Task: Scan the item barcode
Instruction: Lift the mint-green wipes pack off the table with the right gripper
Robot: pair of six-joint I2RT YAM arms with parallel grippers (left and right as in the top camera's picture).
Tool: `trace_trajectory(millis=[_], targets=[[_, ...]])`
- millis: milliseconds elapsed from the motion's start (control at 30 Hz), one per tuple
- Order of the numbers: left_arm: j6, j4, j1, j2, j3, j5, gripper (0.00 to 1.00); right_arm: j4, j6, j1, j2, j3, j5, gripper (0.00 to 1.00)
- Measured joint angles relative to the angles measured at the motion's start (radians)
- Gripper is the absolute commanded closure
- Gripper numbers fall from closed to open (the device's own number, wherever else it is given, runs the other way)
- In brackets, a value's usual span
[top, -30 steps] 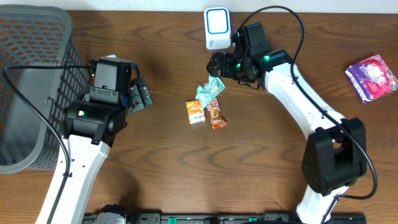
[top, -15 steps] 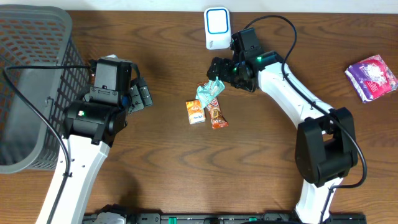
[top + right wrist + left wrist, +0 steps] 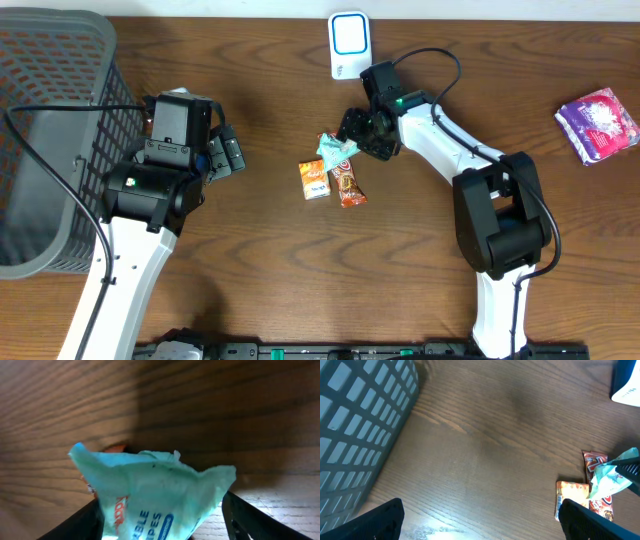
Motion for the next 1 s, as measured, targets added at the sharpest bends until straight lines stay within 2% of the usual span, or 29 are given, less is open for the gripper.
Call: trace_trajectory(millis=[133,167,333,500,767,1000], targets=[[0.000,0.000,0.000,0.000,0.000,0.000,0.02,0.004,0.011,0.002,0.000,0.000,0.000,0.77],[0.000,0.000,0.000,0.000,0.000,0.000,0.02,0.005,0.011,0.002,0.000,0.000,-0.001,0.82],[0.000,0.000,0.000,0.000,0.000,0.000,0.02,0.003,-0.001,0.003,0.000,0.000,0.000,0.85],[0.000,0.000,0.000,0.000,0.000,0.000,0.02,-0.031,-0.047,-0.006,-0.009,0.000,-0.002,0.98],[0.000,0.000,0.000,0.000,0.000,0.000,0.02,-0.183,-0.204,-0.065,-0.123,-0.001,0.025,0.99],[0.000,0.000,0.000,0.000,0.000,0.000,0.02,-0.280,-0.266,-0.068,-0.208,-0.001,0.214,0.99]])
